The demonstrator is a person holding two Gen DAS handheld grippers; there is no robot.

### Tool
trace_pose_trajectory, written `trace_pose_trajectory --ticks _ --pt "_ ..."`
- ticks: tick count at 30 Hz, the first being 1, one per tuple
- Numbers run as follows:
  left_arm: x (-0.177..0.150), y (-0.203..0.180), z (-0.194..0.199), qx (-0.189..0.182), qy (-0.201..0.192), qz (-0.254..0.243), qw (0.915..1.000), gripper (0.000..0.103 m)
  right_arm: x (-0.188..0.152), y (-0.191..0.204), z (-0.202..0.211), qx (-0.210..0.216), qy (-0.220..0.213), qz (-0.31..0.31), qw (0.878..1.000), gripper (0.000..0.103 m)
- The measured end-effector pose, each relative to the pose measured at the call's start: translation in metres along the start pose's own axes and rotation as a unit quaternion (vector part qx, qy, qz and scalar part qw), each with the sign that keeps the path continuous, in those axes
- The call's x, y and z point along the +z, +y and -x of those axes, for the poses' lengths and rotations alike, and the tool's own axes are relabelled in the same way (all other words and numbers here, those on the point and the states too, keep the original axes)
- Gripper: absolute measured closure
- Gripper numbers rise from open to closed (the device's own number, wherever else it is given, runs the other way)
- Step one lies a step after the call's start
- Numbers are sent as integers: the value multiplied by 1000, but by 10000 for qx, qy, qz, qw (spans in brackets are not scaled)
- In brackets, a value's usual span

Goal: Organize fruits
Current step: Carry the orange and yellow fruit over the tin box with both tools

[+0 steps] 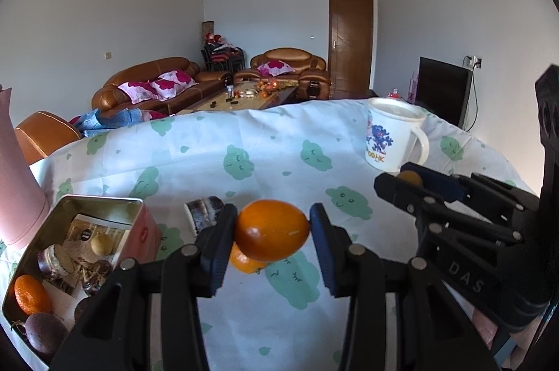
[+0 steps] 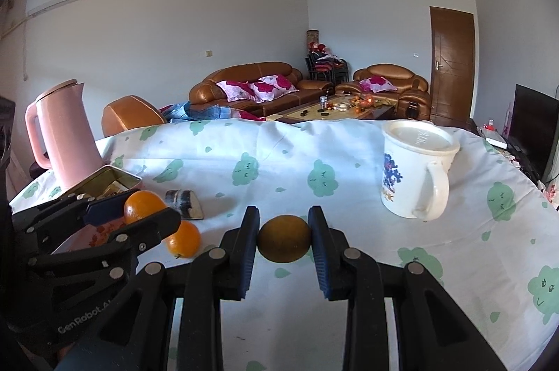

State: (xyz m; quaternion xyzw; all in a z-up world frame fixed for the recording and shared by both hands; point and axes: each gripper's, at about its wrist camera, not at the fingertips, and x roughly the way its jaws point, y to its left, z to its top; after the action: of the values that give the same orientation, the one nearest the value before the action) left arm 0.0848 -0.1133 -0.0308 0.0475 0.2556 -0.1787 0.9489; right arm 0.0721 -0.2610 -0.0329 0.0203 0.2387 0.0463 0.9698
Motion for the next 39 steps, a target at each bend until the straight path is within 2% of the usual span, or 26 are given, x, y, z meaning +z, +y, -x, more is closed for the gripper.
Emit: trace_pose_trajectory --ticks 13,39 --pt "-2 11 11 65 78 88 9999 59 3 19 8 204 19 127 9997 72" --pt "-8 62 38 416 77 497 9979 59 20 72 12 620 -41 553 9965 72"
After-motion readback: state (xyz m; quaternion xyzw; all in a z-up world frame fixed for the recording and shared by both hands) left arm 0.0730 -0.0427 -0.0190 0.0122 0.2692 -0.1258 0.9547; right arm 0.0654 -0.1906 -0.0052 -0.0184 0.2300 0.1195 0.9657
